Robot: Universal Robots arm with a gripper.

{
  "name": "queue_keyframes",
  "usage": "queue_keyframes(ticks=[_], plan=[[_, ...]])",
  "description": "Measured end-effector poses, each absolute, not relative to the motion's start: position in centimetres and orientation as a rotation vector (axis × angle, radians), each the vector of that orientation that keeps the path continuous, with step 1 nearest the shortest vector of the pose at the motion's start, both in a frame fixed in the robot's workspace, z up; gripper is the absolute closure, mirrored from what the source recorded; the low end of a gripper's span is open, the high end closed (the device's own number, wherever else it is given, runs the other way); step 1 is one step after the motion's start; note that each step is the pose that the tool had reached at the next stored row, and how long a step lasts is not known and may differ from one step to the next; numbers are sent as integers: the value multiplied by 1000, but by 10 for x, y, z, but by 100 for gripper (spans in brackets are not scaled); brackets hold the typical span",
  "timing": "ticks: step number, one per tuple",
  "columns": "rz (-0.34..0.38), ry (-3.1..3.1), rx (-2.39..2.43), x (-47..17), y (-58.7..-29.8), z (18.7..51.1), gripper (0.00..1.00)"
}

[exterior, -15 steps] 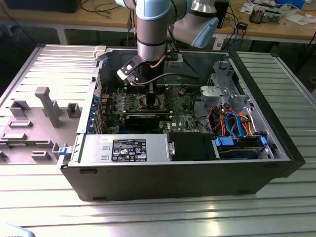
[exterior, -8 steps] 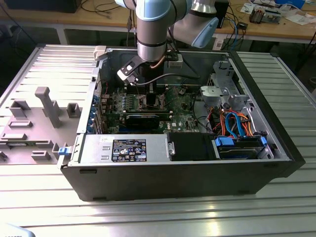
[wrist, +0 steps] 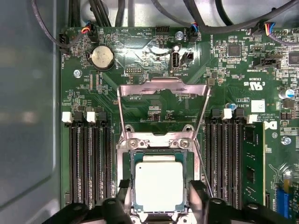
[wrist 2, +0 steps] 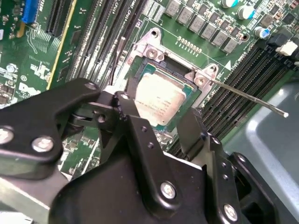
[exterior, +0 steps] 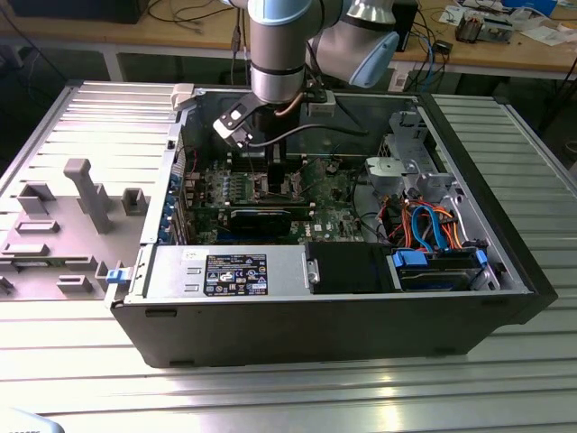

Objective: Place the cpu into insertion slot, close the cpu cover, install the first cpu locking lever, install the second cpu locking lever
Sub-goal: 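Place the cpu into insertion slot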

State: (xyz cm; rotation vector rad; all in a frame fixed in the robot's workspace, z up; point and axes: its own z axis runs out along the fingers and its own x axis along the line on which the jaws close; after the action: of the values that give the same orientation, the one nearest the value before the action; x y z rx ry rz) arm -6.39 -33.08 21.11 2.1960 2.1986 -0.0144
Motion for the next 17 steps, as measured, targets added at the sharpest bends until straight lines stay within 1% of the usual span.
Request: queue_keyframes(ticks=[1, 2, 3, 6, 7, 9, 17], plan=[[-16, 2198, 2194, -64, -331, 211, 46], [-20, 2196, 2193, -64, -331, 211, 46], [-25, 2196, 2188, -64, -331, 211, 58], [-35, 2195, 2181, -64, -331, 212, 76], [-38, 2194, 2179, -64, -331, 212, 76], [-43, 2192, 2176, -64, -331, 213, 89], [-50, 2191, 2169, -64, -331, 222, 89]])
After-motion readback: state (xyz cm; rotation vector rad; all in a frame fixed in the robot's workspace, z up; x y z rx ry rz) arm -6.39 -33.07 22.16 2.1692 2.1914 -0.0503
